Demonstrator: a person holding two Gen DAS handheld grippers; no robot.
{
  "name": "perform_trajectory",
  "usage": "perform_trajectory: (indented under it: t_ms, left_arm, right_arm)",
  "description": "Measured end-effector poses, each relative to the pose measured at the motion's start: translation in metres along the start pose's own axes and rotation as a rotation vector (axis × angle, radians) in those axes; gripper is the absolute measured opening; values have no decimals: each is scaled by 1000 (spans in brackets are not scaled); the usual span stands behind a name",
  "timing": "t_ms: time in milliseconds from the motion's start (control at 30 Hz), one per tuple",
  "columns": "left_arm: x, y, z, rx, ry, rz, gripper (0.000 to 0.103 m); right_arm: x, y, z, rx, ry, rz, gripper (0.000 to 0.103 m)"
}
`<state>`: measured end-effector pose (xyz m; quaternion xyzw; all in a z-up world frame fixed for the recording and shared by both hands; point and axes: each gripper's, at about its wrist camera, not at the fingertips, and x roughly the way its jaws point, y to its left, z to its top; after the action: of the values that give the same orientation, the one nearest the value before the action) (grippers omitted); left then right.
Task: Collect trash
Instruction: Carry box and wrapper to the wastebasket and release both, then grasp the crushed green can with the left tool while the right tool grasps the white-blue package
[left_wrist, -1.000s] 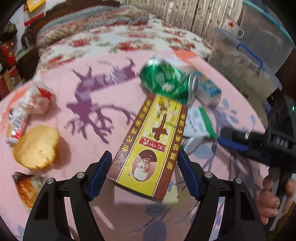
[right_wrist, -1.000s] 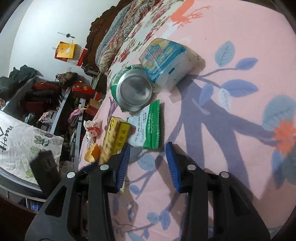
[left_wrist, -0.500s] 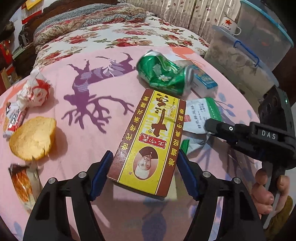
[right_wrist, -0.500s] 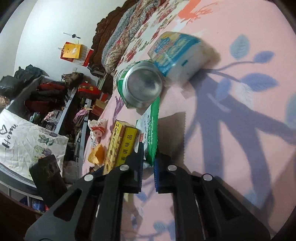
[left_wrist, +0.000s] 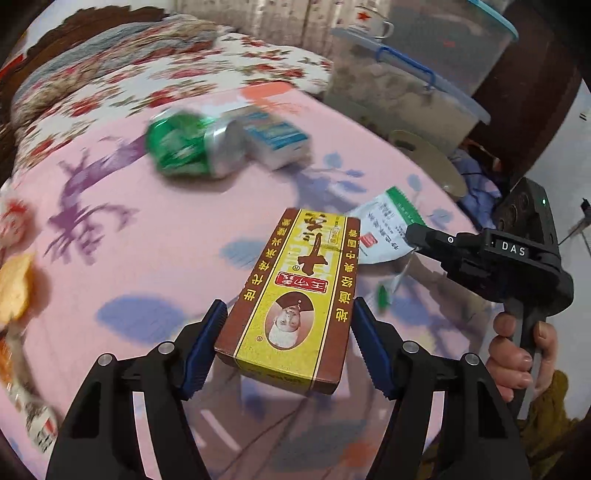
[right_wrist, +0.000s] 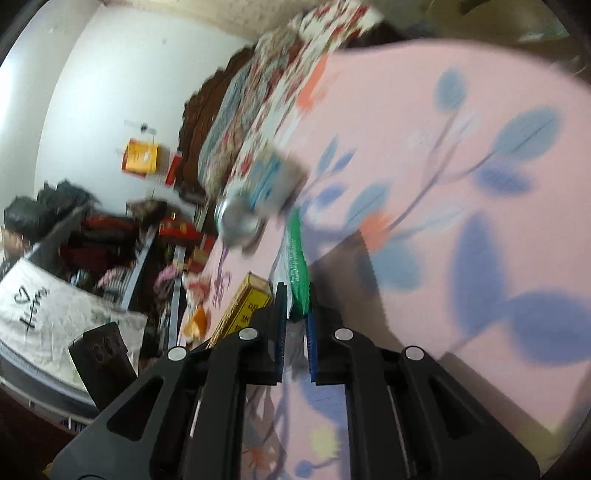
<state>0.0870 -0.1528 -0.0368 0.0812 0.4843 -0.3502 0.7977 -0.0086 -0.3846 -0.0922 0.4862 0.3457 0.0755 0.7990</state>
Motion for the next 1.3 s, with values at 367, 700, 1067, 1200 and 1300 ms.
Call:
perform_trajectory:
  t_ms: [367,700,1067,1200,1300]
  left_arm:
    - [54,-89,75,133,23,-112,63]
    - [125,-170,166,223,48,-181,63]
    - [177,-234,229,297,2,-122,86]
    - [155,-219,220,283,-21,-145,86]
    - [131,-203,200,275,-33,-154,86]
  right_arm:
    - [-86,-52,55,53,-220,-33,12]
    - [-126,-90,136,83,-345,-86,12]
    - [-124,-121,220,82,-358,-276,68]
    - [-133,-111,203,30,-423,-310,80]
    - [-134,-101,191,31,-440,-288,79]
